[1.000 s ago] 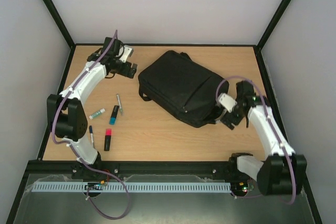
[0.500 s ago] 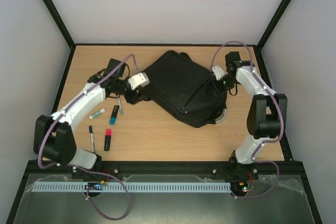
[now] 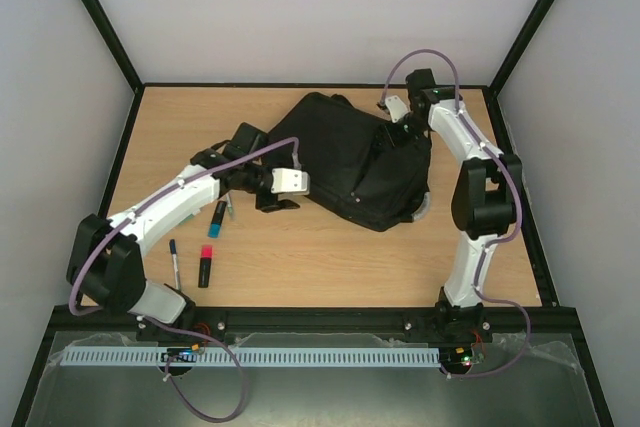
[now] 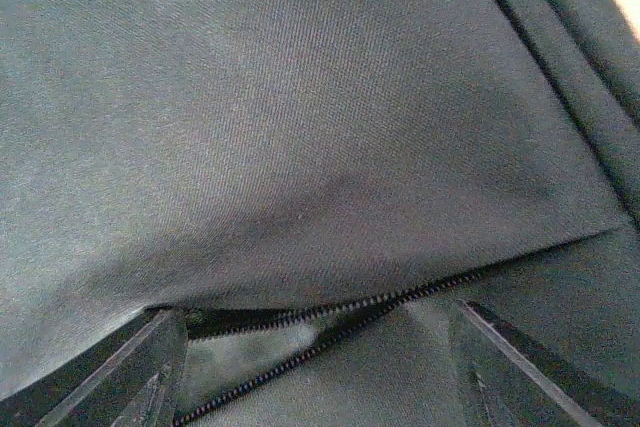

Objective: Pack the student bag
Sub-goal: Zip the student bag at the center of the board.

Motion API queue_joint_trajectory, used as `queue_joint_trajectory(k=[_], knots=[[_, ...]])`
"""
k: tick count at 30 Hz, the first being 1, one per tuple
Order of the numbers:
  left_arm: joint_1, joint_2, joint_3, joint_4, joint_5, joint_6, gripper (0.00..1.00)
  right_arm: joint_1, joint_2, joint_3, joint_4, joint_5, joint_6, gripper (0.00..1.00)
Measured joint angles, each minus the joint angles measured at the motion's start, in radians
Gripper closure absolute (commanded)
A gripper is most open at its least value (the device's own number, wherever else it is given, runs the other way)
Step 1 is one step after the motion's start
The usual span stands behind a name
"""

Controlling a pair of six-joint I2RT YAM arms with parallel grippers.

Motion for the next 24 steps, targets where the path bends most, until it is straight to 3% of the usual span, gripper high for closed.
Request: queue_joint_trajectory(k=[4, 8, 14, 20, 24], knots=[[-0.043, 0.063, 0.042, 0.0, -0.002, 0.078, 0.41, 0.0, -0.079, -0.016, 0.01, -0.008, 0.002, 0.26], [-0.06, 0.132, 0.076, 0.003, -0.007, 0.137, 0.4, -0.001, -0.296, -0.137, 0.012, -0.03, -0.013, 0.25], [-0.071, 0.216, 0.118, 0.008, -0.012, 0.212, 0.41, -0.013, -0.575, -0.378, -0.01, -0.087, -0.079, 0.35], [-0.105, 0.266, 0.133, 0.022, -0.015, 0.28, 0.41, -0.01, -0.703, -0.657, -0.066, -0.103, -0.226, 0.36], [-0.141, 0.29, 0.133, 0.037, -0.022, 0.312, 0.41, 0.01, -0.761, -0.755, -0.094, -0.096, -0.302, 0.39]])
